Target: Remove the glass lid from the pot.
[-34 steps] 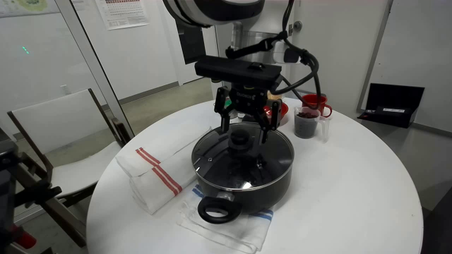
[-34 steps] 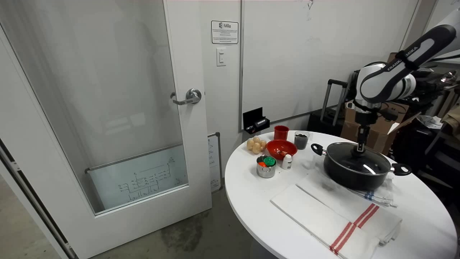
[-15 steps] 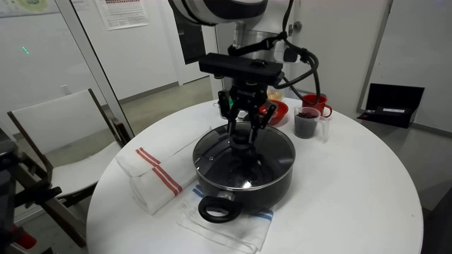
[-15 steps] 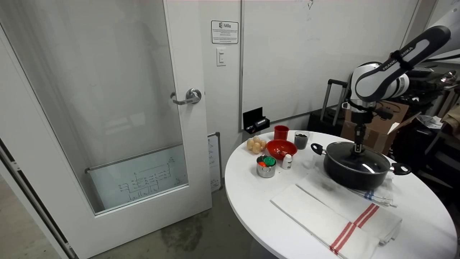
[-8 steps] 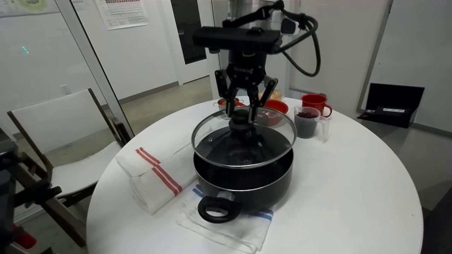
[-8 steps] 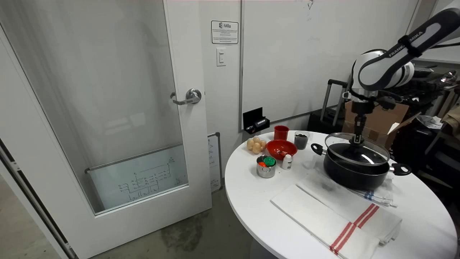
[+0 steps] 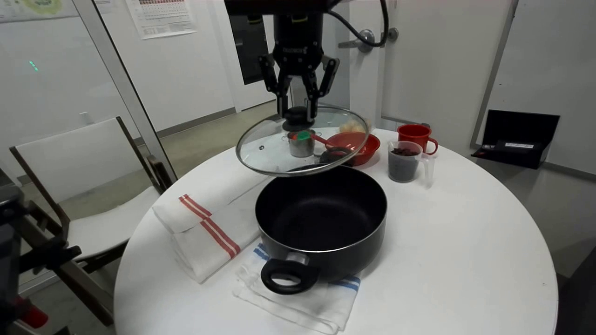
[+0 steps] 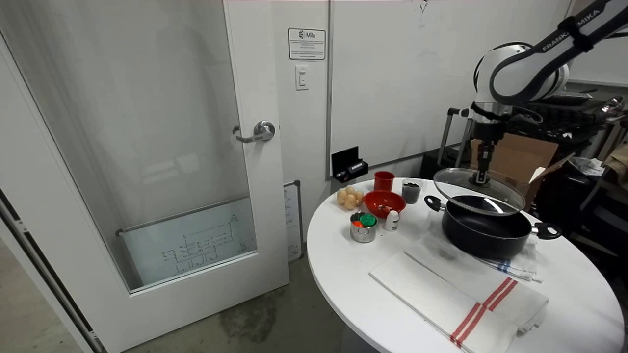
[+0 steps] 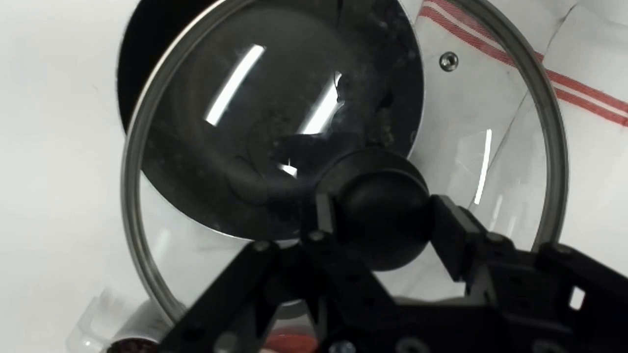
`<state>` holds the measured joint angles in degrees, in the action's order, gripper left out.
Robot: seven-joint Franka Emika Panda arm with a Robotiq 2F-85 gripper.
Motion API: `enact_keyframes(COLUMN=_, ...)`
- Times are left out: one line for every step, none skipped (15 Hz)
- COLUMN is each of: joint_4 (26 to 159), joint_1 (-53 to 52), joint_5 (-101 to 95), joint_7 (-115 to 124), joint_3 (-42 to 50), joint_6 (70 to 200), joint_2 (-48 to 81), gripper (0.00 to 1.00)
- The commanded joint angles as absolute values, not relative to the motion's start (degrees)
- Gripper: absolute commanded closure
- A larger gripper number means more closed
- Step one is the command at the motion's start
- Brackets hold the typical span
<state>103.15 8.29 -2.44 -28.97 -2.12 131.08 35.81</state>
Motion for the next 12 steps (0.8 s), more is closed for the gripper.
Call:
enact_keyframes(joint_4=101.1, joint_1=5.5, joint_5=-4.8, joint_7=-28.4, joint_3=-3.5, joint_6=128.0, joint_2=35.9, gripper=0.75)
enact_keyframes(joint_4=100.0, joint_1=4.6, joint_5=-5.1, joint_7=-28.5, joint_3=-4.0, joint_6=127.3, joint_2=36.6, gripper=0.75)
enact_keyframes(joint_4=99.0, joint_1=3.8, joint_5=-5.4, joint_7=-28.6, joint_3=-4.5, joint_6=126.6, joint_2=37.3, gripper=0.75)
enact_keyframes(joint_4=97.7, joint_1=2.8, joint_5=-5.8, joint_7=-28.7, joint_3=-5.0, joint_6=125.7, joint_2=38.3, gripper=0.75)
enact_keyframes(joint_4=96.8, joint_1=2.1, joint_5=-6.1, joint_7=-28.9, joint_3=-5.4, joint_6=125.1, joint_2=38.8, gripper=0.75)
enact_keyframes(joint_4=95.3, joint_1=1.2, joint_5=-6.4, joint_7=-29.0, joint_3=-5.9, joint_6=124.2, joint_2=40.0, gripper=0.75)
enact_keyframes(joint_4=93.8, joint_1=0.4, joint_5=-6.6, joint_7=-29.2, joint_3=-6.3, joint_6=123.3, joint_2=41.1, gripper=0.75)
enact_keyframes(joint_4=92.3, joint_1=-0.2, joint_5=-6.7, joint_7=-29.5, joint_3=-6.7, joint_6=122.7, joint_2=42.4, gripper=0.75)
enact_keyframes(joint_4=90.6, joint_1=-0.8, joint_5=-6.8, joint_7=-29.6, joint_3=-7.0, joint_6=122.1, joint_2=43.9, gripper=0.75)
enact_keyframes(joint_4=88.7, joint_1=-1.2, joint_5=-6.7, joint_7=-29.8, joint_3=-7.3, joint_6=121.4, joint_2=45.8, gripper=0.75)
enact_keyframes(joint_4=86.9, joint_1=-1.6, joint_5=-6.7, joint_7=-29.8, joint_3=-7.5, joint_6=121.0, joint_2=47.6, gripper=0.75)
enact_keyframes(joint_4=85.4, joint_1=-2.0, joint_5=-6.8, joint_7=-29.9, joint_3=-7.5, joint_6=121.0, joint_2=49.3, gripper=0.75)
